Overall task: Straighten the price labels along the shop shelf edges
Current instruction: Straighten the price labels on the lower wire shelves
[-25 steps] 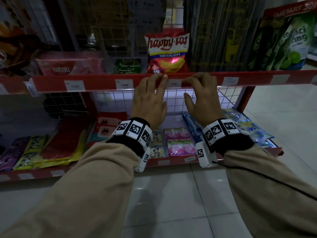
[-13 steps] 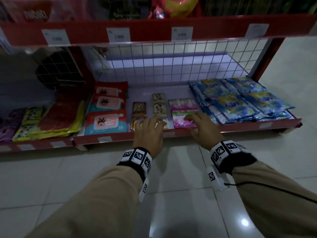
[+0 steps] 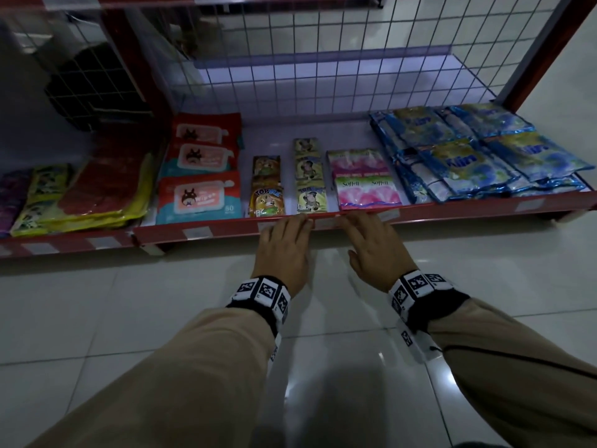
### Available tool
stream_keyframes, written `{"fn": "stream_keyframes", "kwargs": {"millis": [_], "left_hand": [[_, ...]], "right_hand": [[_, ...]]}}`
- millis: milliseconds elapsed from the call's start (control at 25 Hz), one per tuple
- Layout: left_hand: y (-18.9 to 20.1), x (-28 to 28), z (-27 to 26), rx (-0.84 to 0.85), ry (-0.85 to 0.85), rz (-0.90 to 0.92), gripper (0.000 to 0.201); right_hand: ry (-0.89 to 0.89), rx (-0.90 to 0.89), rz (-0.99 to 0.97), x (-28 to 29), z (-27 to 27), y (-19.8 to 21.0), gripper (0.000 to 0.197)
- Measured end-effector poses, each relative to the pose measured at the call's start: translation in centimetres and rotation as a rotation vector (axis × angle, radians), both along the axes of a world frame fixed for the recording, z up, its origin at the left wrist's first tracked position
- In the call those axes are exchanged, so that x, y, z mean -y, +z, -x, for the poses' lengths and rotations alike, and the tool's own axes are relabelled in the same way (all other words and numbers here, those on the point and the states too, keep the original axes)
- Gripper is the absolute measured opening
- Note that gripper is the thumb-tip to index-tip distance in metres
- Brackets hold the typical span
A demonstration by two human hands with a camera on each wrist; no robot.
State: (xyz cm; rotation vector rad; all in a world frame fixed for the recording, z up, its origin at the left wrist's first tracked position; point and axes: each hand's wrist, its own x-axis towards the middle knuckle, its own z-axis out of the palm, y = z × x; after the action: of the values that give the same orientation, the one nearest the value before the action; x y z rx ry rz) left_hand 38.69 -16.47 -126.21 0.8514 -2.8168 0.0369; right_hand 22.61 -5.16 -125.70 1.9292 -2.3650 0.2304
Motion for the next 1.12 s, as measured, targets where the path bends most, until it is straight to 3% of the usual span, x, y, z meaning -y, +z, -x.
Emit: {"fn": "stream_keyframes", "kwargs": {"millis": [160, 440, 600, 840, 1120], "left_hand": [[-0.1, 0.3, 0.3, -0.109, 0.012, 0.003, 0.066], [-0.7, 0.7, 0.6, -0.089, 0.019, 0.037, 0.066], [-0.7, 0.5, 0.7, -0.101, 0.042, 0.036, 0.067], [-0.3, 0.3, 0.6, -0.065, 0.064, 0.013, 0.065], [0.5, 0.7, 0.7, -0.11, -0.01, -0.015, 0.05]], "right_hand": [[-0.075, -0.054, -0.053, 1.0, 0.0, 0.0, 0.046], [-0.064, -0.108, 0.021, 0.2, 0.0, -0.7, 0.062], [-0.071, -0.113, 0.076, 0.7, -0.2, -0.7, 0.057], [-0.152, -0.029, 0.07, 3.0, -0.2, 1.2, 0.039], [-0.054, 0.082, 0.108, 2.9, -0.2, 0.9, 0.033]]}}
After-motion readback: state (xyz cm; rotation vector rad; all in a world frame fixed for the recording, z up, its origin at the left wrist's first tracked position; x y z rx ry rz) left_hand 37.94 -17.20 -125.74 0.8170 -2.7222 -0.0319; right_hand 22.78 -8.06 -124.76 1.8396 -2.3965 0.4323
